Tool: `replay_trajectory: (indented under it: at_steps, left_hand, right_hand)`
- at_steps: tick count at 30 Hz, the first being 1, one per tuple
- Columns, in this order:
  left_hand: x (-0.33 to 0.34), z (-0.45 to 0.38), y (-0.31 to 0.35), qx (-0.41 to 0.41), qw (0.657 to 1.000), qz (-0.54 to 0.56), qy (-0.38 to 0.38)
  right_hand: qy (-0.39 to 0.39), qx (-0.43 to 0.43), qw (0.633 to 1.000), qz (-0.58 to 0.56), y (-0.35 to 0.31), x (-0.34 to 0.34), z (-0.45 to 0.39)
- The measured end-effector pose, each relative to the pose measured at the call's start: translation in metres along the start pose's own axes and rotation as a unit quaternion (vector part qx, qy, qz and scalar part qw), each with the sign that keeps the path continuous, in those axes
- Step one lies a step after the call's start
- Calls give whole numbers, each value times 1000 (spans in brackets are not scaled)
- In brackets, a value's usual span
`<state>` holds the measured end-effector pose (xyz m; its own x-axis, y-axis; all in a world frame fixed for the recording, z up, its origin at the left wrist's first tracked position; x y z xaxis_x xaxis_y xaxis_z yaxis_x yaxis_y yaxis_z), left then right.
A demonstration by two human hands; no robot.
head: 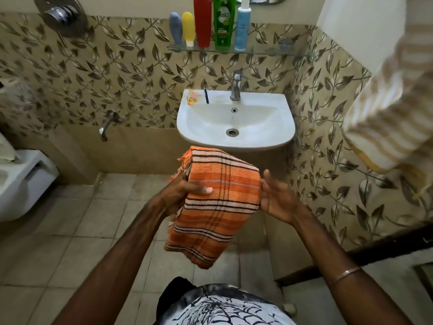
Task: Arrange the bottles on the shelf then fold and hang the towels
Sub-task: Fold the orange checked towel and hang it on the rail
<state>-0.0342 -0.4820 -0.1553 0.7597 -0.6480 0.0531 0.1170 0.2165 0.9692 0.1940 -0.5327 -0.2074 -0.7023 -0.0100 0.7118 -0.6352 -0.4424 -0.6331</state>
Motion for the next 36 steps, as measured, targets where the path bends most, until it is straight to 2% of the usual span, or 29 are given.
replay_trajectory:
  at_steps: [4, 7, 10, 13, 19, 21, 25, 30, 33, 36]
  left_hand:
    - [-8, 8, 3, -28, 998, -53, 4]
    - [-16, 11, 7, -30, 990, -121, 59]
    - [-23, 8, 5, -22, 986, -128, 106]
    - [-27, 8, 4, -35, 981, -100, 165]
    - [-40, 5, 0, -79, 954, -130, 257]
    - [-41, 3, 4, -75, 956, -162, 233]
    - [-29, -2, 8, -81, 953, -253, 147]
    - [-22, -9, 9, -94, 923, -346, 139]
    - [-18, -12, 11, -106, 882, -443, 122]
    - [-13, -15, 13, -125, 817, -554, 100]
  right_hand:
    - [51, -77, 991, 95, 0, 10, -5]
    - [83, -98, 985, 117, -3, 16, -10]
    - [124, -125, 966, 191, -8, 19, -16]
    - [162, -152, 953, 205, -12, 19, -20]
    - [141, -164, 923, 318, -18, 29, -21]
    - [138, -149, 909, 363, -16, 31, -23]
    - [141, -150, 854, 478, -16, 39, -29]
    - [137, -117, 784, 594, -18, 49, -28]
    - [124, -89, 734, 662, -16, 55, -24]
    - [129, -56, 658, 740, -19, 60, -19]
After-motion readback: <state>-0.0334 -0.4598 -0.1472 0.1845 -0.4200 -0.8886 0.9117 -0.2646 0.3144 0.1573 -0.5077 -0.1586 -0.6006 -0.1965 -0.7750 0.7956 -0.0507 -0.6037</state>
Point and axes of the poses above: each hand's wrist, its own z-axis away from the middle knuckle, its own x-axis out of the palm, y = z × x, the point moved 5 cm from there along -z, towards the middle knuckle, and after that the axes turned 13 degrees about -z, right-handed, at the moved point
